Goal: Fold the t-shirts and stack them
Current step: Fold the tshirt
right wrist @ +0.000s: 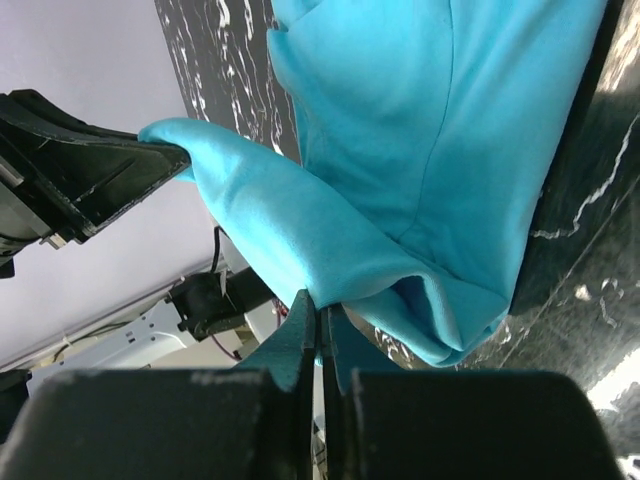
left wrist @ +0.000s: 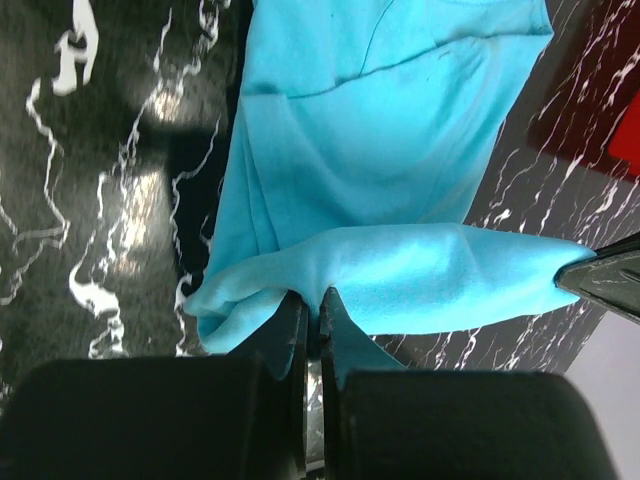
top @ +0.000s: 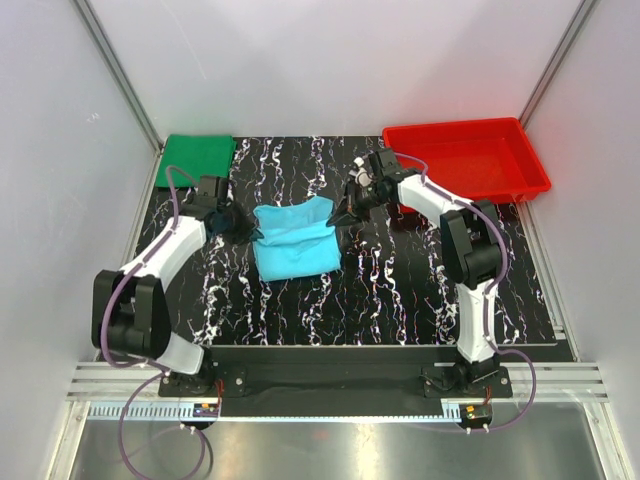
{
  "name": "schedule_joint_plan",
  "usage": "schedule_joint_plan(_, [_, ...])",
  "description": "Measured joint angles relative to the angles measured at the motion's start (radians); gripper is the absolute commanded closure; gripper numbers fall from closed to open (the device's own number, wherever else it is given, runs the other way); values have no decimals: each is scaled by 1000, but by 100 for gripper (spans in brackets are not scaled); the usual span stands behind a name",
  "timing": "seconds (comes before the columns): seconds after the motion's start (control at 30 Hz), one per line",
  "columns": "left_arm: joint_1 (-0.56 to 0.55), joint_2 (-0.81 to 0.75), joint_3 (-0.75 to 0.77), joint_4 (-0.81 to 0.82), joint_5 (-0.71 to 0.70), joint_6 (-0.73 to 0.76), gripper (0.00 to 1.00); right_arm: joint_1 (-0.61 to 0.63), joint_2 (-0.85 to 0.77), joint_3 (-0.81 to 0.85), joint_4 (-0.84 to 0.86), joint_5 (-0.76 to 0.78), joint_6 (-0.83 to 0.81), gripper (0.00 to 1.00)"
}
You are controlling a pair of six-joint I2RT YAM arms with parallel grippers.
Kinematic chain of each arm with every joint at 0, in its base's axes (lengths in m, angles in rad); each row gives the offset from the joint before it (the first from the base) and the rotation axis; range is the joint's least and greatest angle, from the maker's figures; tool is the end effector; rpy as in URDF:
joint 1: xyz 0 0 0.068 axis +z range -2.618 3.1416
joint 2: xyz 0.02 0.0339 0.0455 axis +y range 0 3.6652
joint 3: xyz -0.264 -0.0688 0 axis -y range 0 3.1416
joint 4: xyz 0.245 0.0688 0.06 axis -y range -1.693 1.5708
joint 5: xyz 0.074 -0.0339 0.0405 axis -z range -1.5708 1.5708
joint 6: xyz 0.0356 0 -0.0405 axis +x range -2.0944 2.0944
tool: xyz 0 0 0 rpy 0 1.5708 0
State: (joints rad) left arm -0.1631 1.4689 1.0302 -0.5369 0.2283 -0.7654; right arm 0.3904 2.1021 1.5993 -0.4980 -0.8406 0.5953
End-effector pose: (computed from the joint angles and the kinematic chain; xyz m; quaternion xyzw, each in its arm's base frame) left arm 0.2961 -0.0569 0.2364 -0.2498 0.9170 -0.2278 0.2117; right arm 0.4061 0.1958 0.1933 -0.0245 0.8833 0.4664 0.0409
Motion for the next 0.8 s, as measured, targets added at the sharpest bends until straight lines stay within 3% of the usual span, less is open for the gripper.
schedule_joint_plan(0.8, [58, 204, 148, 97, 90, 32, 100, -32, 192, 232, 34, -39, 110, 100])
